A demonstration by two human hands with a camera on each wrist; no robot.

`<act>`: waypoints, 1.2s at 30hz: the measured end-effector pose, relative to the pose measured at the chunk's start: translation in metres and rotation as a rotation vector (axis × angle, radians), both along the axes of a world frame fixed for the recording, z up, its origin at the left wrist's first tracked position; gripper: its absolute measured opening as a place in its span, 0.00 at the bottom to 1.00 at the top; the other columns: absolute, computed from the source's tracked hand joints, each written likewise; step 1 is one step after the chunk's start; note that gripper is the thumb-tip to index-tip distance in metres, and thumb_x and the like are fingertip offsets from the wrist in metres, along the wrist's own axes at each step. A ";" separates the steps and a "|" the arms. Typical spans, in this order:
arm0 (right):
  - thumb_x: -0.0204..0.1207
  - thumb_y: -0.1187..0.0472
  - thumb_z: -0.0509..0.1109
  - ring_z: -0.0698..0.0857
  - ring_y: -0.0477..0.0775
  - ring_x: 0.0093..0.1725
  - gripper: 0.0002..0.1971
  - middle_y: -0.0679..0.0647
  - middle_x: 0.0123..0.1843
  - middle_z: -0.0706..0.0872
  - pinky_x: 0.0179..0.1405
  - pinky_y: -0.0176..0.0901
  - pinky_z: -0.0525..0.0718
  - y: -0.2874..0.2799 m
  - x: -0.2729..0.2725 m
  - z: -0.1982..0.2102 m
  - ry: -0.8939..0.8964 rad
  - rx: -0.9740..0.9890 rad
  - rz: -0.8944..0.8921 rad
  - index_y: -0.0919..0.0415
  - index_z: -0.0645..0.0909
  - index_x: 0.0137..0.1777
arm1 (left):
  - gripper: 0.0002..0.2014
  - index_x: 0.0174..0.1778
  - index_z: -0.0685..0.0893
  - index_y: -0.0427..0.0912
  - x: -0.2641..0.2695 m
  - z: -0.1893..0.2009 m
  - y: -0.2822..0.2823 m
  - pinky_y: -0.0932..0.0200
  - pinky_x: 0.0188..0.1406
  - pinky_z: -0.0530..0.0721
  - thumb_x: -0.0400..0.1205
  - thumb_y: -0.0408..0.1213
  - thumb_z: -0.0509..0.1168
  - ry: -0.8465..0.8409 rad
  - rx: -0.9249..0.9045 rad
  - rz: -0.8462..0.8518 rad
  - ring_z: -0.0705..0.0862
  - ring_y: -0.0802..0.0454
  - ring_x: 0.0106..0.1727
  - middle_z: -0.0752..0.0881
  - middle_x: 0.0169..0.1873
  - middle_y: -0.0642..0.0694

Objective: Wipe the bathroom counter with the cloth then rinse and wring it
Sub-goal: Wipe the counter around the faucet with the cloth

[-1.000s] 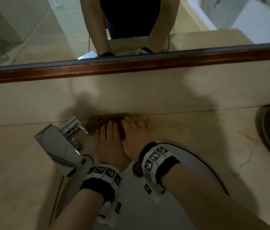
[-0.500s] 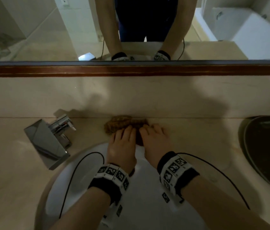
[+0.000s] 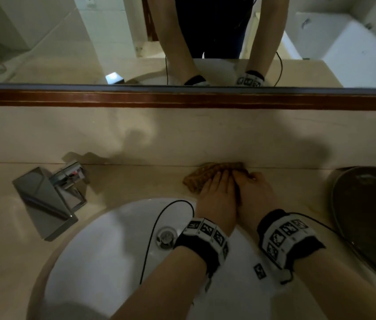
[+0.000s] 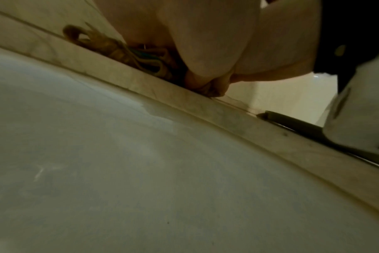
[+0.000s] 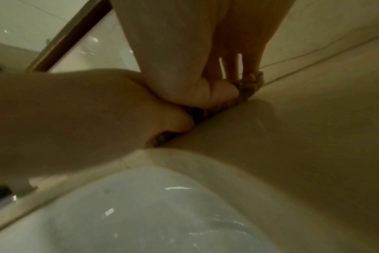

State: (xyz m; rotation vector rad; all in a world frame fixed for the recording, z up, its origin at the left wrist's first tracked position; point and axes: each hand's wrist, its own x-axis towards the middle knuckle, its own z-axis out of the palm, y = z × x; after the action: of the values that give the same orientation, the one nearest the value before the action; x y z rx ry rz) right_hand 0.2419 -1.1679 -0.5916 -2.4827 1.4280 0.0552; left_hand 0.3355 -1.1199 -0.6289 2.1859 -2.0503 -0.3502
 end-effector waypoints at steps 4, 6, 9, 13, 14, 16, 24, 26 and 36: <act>0.77 0.57 0.62 0.77 0.58 0.61 0.17 0.55 0.60 0.84 0.60 0.46 0.78 -0.002 0.030 0.002 0.041 0.013 0.040 0.56 0.75 0.66 | 0.29 0.83 0.57 0.37 0.028 -0.005 0.005 0.53 0.81 0.55 0.85 0.38 0.55 0.077 -0.069 0.029 0.62 0.45 0.82 0.62 0.82 0.41; 0.77 0.55 0.61 0.76 0.59 0.63 0.19 0.55 0.62 0.83 0.61 0.48 0.79 0.004 0.047 0.005 0.033 0.038 0.092 0.55 0.73 0.68 | 0.29 0.82 0.61 0.37 0.048 -0.007 0.016 0.52 0.80 0.58 0.83 0.37 0.56 0.075 -0.081 0.075 0.65 0.44 0.80 0.66 0.80 0.41; 0.78 0.56 0.61 0.75 0.60 0.67 0.24 0.55 0.69 0.80 0.63 0.49 0.77 0.019 0.083 0.008 -0.007 0.091 0.199 0.56 0.69 0.75 | 0.29 0.82 0.60 0.39 0.089 -0.006 0.035 0.54 0.81 0.59 0.83 0.37 0.55 0.045 -0.054 0.161 0.63 0.47 0.81 0.64 0.81 0.42; 0.76 0.55 0.66 0.72 0.60 0.70 0.26 0.58 0.71 0.77 0.65 0.49 0.72 0.040 0.129 0.004 -0.004 0.084 0.282 0.60 0.69 0.73 | 0.31 0.84 0.53 0.38 0.129 -0.009 0.063 0.55 0.83 0.53 0.85 0.38 0.53 0.014 -0.002 0.179 0.57 0.48 0.84 0.56 0.83 0.43; 0.76 0.55 0.67 0.70 0.60 0.71 0.26 0.58 0.72 0.75 0.66 0.49 0.70 0.045 0.133 0.002 0.017 0.078 0.288 0.60 0.68 0.73 | 0.30 0.83 0.58 0.36 0.131 -0.009 0.070 0.53 0.82 0.56 0.83 0.38 0.51 0.019 -0.012 0.171 0.61 0.45 0.82 0.61 0.82 0.40; 0.74 0.56 0.69 0.66 0.61 0.75 0.30 0.58 0.76 0.70 0.69 0.52 0.69 0.052 0.134 0.000 0.064 0.084 0.304 0.60 0.66 0.75 | 0.31 0.76 0.71 0.30 0.133 -0.014 0.082 0.46 0.77 0.68 0.77 0.37 0.47 0.034 -0.072 0.159 0.74 0.39 0.75 0.73 0.75 0.34; 0.75 0.62 0.67 0.63 0.60 0.77 0.38 0.59 0.81 0.63 0.73 0.48 0.67 0.056 0.115 0.004 0.013 0.063 0.243 0.64 0.53 0.83 | 0.33 0.76 0.71 0.28 0.134 -0.005 0.084 0.38 0.74 0.71 0.71 0.26 0.62 -0.002 -0.206 0.088 0.70 0.36 0.77 0.69 0.77 0.32; 0.76 0.62 0.67 0.59 0.60 0.80 0.42 0.61 0.84 0.55 0.78 0.47 0.63 0.057 0.121 0.003 0.011 0.101 0.256 0.66 0.45 0.84 | 0.34 0.79 0.67 0.32 0.134 -0.007 0.078 0.39 0.76 0.69 0.74 0.33 0.59 -0.041 -0.124 0.101 0.68 0.39 0.79 0.67 0.79 0.36; 0.78 0.61 0.67 0.53 0.58 0.84 0.41 0.57 0.86 0.50 0.80 0.49 0.56 0.073 0.189 -0.008 -0.077 0.151 0.382 0.61 0.46 0.85 | 0.36 0.84 0.38 0.40 0.157 -0.003 0.111 0.53 0.82 0.46 0.85 0.38 0.52 -0.126 0.027 0.384 0.46 0.48 0.85 0.42 0.85 0.43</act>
State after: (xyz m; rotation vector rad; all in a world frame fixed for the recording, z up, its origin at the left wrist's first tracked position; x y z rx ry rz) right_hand 0.4304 -1.0947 -0.5992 -2.5621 0.8690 0.1354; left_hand 0.4924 -1.0085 -0.6320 2.6056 -1.6301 -0.2015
